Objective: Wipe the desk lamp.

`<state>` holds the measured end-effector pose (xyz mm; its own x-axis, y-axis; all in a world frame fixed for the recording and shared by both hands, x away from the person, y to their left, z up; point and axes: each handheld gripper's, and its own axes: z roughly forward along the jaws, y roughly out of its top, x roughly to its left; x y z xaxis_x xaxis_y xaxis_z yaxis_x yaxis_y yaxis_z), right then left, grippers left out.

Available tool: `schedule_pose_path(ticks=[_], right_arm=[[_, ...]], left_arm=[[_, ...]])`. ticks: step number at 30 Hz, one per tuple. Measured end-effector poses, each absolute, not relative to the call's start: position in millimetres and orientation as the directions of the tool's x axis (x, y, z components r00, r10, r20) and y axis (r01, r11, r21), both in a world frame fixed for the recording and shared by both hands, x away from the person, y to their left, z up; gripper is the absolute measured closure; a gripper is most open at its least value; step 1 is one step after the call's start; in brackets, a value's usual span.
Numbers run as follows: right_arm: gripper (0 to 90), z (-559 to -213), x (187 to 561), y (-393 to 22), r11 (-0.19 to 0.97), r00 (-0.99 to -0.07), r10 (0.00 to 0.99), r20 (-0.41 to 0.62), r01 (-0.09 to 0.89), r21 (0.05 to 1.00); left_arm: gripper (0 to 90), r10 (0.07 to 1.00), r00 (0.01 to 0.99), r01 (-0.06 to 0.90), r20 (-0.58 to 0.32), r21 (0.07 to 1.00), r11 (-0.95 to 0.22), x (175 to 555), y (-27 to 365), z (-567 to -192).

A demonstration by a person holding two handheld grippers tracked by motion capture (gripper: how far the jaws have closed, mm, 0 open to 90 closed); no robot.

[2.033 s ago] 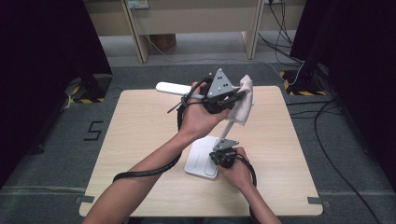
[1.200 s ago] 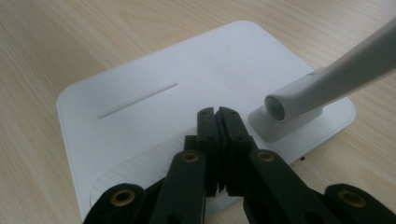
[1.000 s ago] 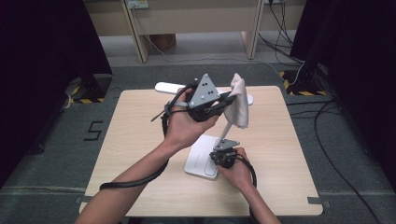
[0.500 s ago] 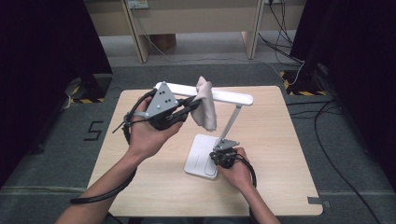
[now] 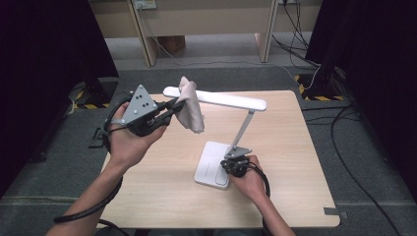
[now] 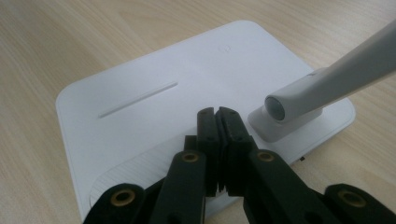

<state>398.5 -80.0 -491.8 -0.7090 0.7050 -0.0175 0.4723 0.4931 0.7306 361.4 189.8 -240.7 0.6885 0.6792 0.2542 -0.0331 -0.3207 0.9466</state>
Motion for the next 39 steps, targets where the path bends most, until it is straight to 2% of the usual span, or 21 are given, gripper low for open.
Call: schedule_pose_path(ticks=[18,28,39], right_arm=[[88.0,-493,399,-82,0.49,-0.717,0.697,-0.009,0.467,0.736],[88.0,-493,398,-82,0.482,-0.71,0.704,-0.007,0.47,0.739],[88.0,-493,398,-81,0.484,-0.708,0.706,-0.01,0.473,0.736]], left_arm=[[84.5,0.752,0.62,0.0,0.224,0.958,-0.285,361,232,-263],[84.5,0.783,0.598,0.049,0.17,0.968,-0.248,366,252,-286],[84.5,0.812,0.562,0.098,0.155,0.963,-0.251,376,264,-298]])
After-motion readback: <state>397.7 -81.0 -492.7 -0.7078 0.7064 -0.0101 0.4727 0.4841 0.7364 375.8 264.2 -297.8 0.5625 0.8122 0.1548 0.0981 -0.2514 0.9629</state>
